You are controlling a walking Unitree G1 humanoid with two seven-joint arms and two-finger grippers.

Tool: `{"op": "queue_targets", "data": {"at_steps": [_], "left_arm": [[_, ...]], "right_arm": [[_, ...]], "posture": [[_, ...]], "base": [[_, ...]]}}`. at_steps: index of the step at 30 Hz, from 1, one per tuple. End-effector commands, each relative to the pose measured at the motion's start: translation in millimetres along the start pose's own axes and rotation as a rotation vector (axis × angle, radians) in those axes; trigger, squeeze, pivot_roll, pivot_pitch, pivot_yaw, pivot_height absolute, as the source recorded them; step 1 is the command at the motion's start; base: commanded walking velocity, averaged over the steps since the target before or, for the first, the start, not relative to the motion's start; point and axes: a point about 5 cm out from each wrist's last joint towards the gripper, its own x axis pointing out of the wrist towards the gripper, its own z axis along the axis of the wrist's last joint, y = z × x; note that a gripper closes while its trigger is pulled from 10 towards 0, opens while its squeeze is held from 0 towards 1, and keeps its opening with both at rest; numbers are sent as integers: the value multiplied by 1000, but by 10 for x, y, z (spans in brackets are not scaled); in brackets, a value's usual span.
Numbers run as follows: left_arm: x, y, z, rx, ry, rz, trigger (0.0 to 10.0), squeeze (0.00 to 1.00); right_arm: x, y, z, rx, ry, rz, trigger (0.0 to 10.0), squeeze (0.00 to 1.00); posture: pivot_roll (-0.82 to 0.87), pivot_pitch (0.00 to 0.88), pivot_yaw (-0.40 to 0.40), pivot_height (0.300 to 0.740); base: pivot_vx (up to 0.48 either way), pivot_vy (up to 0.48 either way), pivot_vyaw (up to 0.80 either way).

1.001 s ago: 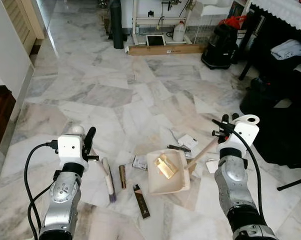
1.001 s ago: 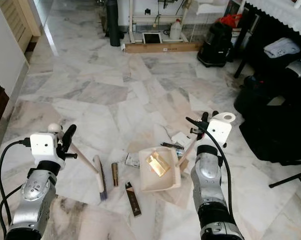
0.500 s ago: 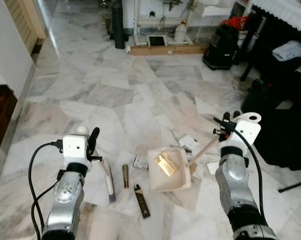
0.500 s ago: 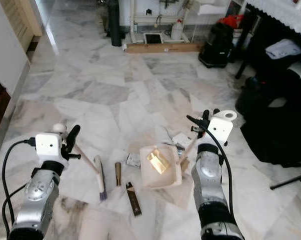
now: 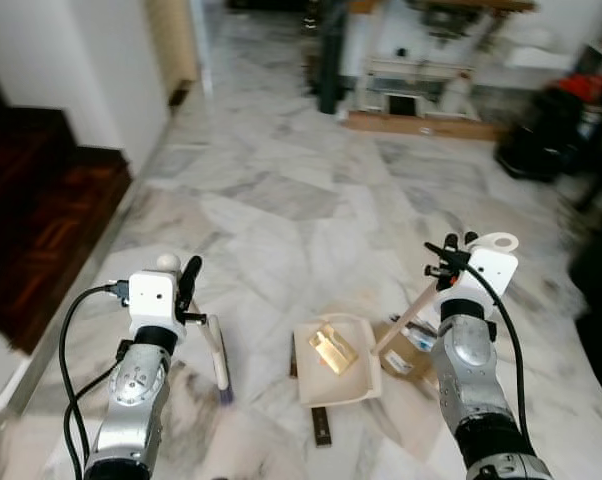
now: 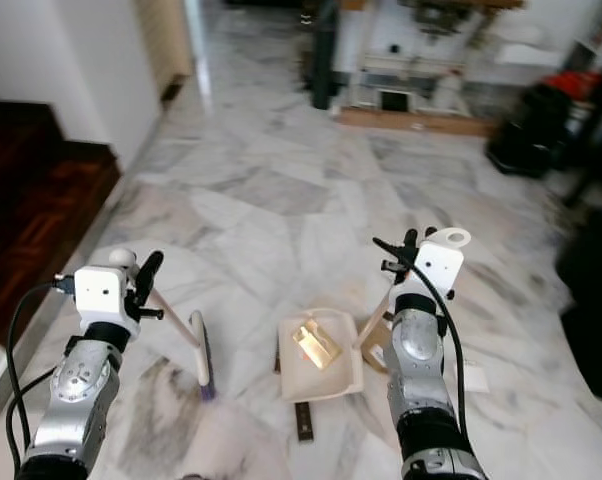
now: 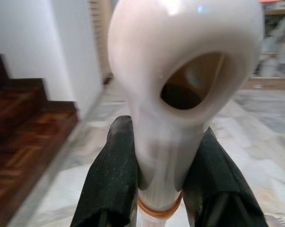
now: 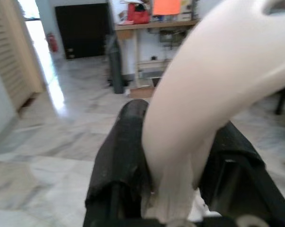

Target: Sweep floor

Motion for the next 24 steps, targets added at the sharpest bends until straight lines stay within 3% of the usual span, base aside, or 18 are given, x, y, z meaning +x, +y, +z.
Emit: {"op": "queue_targets", "data": {"at_steps": [1, 13, 24], "left_arm": [[50, -29, 115, 21, -63, -14, 10000, 0], [110, 57, 152, 61, -71, -22, 10000, 0], [129, 65, 159, 64, -80, -3, 10000, 0]], "right_arm": [[41, -32, 90, 17, -46, -11, 10000, 0], [-7, 67, 40, 42, -35, -5, 10000, 0], [-67, -26, -2, 23, -26, -8, 10000, 0]], "posture": [[49, 0, -49, 740], [42, 0, -10, 740], [38, 0, -17, 740]], "base": [[0, 0, 800], [0, 0, 800], [0, 0, 800]]}}
